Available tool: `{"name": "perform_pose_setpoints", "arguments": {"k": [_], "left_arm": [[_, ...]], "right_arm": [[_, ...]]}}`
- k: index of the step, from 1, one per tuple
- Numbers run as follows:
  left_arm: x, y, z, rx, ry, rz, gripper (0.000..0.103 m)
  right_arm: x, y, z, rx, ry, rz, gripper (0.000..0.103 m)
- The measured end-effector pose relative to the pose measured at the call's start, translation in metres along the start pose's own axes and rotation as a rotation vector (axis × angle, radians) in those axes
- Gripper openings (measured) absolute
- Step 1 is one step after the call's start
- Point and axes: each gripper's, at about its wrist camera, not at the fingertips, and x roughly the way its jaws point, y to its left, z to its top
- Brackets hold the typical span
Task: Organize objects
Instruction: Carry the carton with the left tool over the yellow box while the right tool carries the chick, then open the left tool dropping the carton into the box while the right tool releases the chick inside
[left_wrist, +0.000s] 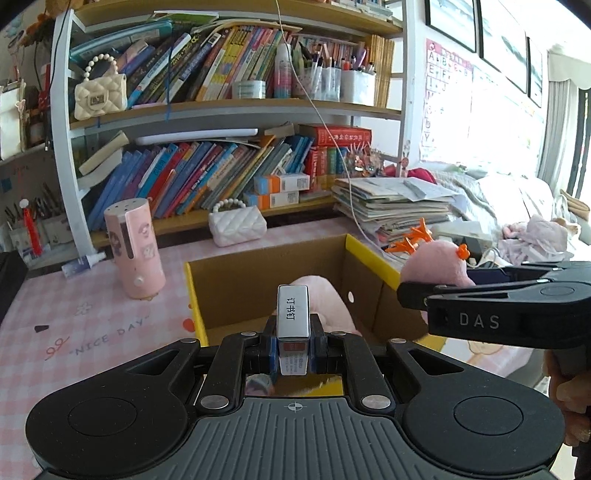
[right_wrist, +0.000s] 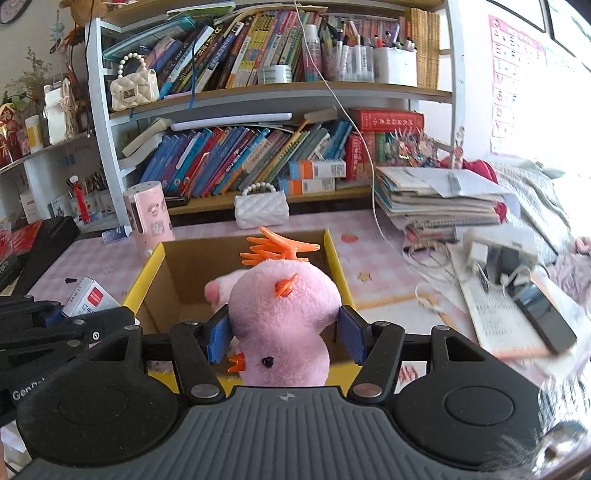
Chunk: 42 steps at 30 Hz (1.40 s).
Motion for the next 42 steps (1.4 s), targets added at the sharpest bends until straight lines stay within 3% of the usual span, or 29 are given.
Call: {"name": "perform_pose_setpoints", "arguments": {"k": [16, 33, 42], "left_arm": [[0.065, -0.014, 0.008, -0.019, 0.091, 0.099, 0.013], [0.099, -0.007, -0.003, -0.012, 0.187, 0.159, 0.013], [0.110, -0.006, -0.005, 0.001, 0.210, 0.162, 0.014]], "right_arm": [[0.071, -0.026, 0.019, -0.090, 0.044, 0.092, 0.058], [0.123, -0.019, 0.011, -0.152, 0.170, 0.159, 0.058], [0.134, -0.016, 0.013, -0.223, 0.164, 0.158, 0.058]]}}
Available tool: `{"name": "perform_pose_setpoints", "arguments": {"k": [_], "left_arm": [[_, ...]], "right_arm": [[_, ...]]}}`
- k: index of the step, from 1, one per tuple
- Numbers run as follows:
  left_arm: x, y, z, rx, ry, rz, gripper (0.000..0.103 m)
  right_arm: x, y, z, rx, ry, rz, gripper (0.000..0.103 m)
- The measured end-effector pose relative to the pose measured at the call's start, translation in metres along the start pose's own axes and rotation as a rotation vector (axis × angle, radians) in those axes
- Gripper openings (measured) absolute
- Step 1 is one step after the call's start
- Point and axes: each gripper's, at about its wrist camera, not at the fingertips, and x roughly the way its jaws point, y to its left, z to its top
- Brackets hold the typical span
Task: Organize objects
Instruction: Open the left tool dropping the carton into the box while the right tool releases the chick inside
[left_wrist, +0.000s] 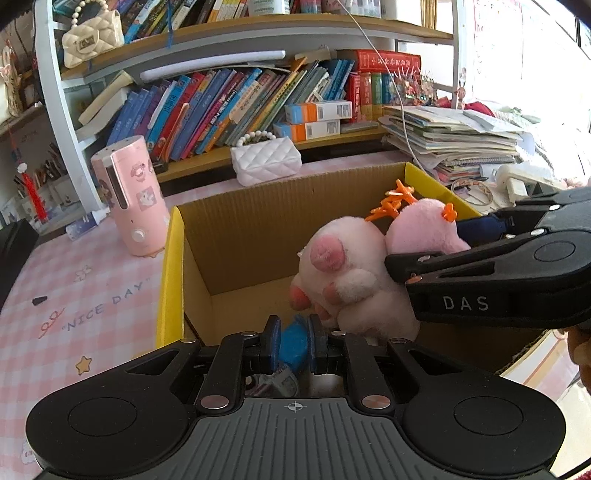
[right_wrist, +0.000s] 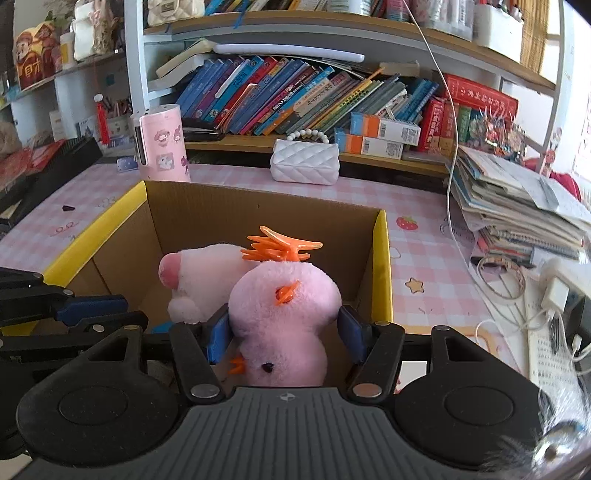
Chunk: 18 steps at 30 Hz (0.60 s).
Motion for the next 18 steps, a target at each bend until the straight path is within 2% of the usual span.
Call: {"name": "perform_pose_setpoints", "arguments": {"k": [7, 18], "left_arm": [[0.0060, -0.0021, -0.0028, 0.004, 0.022, -0.006, 0.014], [-0.0019, -0.0008, -0.0046, -0.006, 0.000, 0.026, 0.019]], "right_arm": [[0.0041, -0.0015, 0.0020, -0.031, -0.008, 0.004, 0.058], [0.0043, 0.0012, -0.0019, -0.083, -0.027, 0.000, 0.058]]}}
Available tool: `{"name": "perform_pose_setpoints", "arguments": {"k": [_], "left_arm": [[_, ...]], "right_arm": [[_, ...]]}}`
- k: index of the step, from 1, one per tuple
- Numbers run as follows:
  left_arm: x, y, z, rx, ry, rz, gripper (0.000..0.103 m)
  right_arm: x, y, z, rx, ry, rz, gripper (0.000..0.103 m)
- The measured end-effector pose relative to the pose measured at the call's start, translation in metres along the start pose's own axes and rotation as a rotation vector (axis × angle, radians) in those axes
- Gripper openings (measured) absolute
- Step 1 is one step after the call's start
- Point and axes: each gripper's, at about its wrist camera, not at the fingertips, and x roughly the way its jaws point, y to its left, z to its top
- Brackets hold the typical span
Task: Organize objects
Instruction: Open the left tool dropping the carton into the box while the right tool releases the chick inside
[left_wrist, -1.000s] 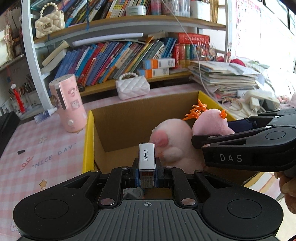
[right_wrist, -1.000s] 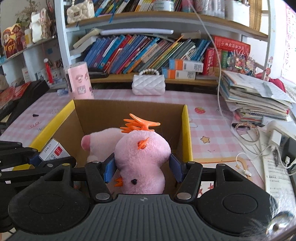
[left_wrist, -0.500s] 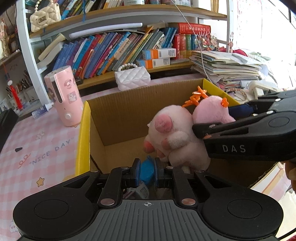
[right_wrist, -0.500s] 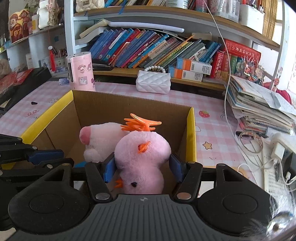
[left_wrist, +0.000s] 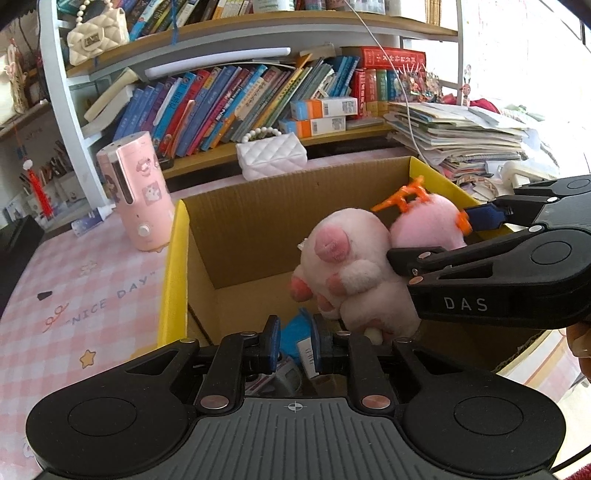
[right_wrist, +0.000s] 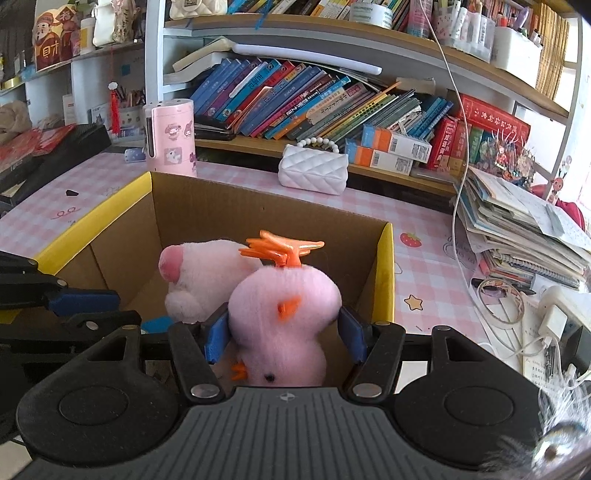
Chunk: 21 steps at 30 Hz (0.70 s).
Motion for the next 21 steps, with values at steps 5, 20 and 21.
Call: {"name": "perform_pose_setpoints", "arguments": {"k": [5, 20, 21], "left_arm": [[-0.010, 0.001, 0.000, -0.005, -0.028, 0.012, 0.031], [-0.041, 0.006, -0.009, -0.049, -0.095, 0.083, 0.064], [-0.043, 0.007, -0.010, -0.053, -0.098, 0.086, 0.066]], "right_arm": [[-0.003, 0.001, -0.002, -0.008, -0.006, -0.008, 0.059], [-0.021, 0.009, -0.015, 0.003, 0.001, -0.013, 0.069], [-0.024, 0.010, -0.016, 0.010, -0.001, -0.018, 0.070]]}}
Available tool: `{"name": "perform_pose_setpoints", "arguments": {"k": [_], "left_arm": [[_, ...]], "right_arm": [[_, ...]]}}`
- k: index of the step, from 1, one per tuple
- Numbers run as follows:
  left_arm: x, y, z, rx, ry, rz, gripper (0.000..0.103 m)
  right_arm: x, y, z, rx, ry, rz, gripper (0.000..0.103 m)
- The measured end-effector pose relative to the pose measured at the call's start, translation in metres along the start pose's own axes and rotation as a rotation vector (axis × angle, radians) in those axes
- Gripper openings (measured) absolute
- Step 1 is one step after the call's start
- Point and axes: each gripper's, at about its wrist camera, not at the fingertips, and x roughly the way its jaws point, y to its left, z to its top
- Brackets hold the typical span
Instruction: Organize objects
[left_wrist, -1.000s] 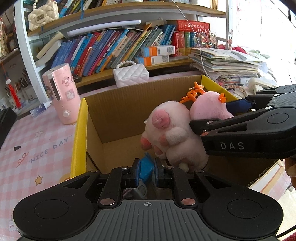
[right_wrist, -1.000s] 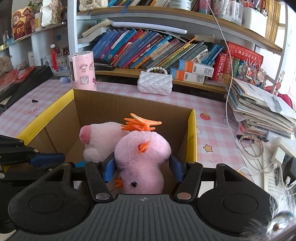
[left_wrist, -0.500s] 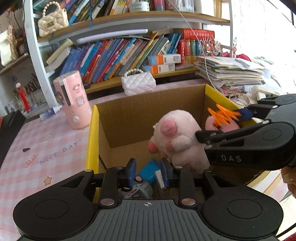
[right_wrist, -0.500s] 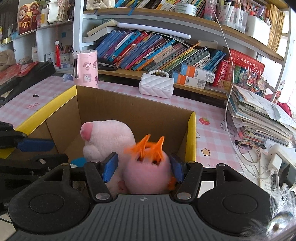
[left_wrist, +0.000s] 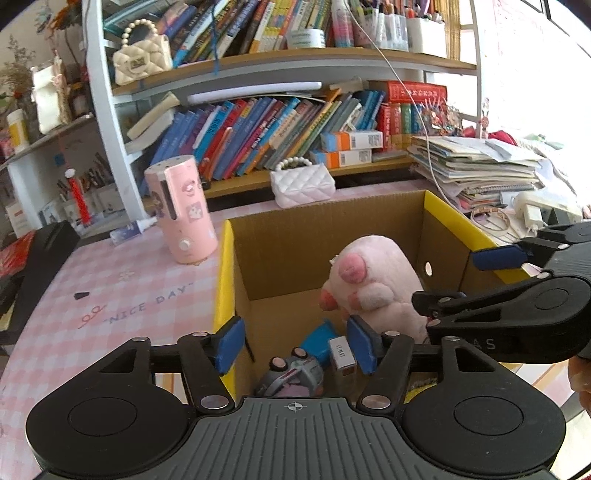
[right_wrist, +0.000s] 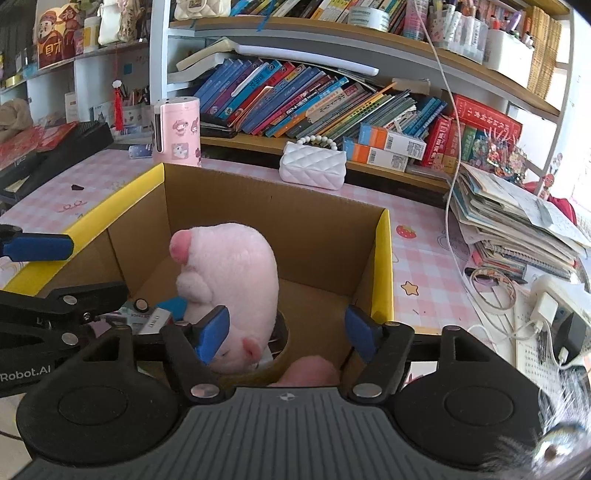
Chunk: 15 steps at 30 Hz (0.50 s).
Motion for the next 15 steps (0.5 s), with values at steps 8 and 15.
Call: {"name": "perform_pose_setpoints", "arguments": {"k": [8, 15], "left_arm": [[-0.026, 0.013, -0.006, -0.028, -0.050, 0.011, 0.073], [-0.052, 0.037, -0.018, -0.065, -0.066, 0.028, 0.078]], "right_arm": [[-0.028, 0.010, 0.001, 0.057, -0.046, -0.036, 0.074], [-0.056, 0.037, 0.003, 0.076, -0.083, -0.054, 0.078]]}}
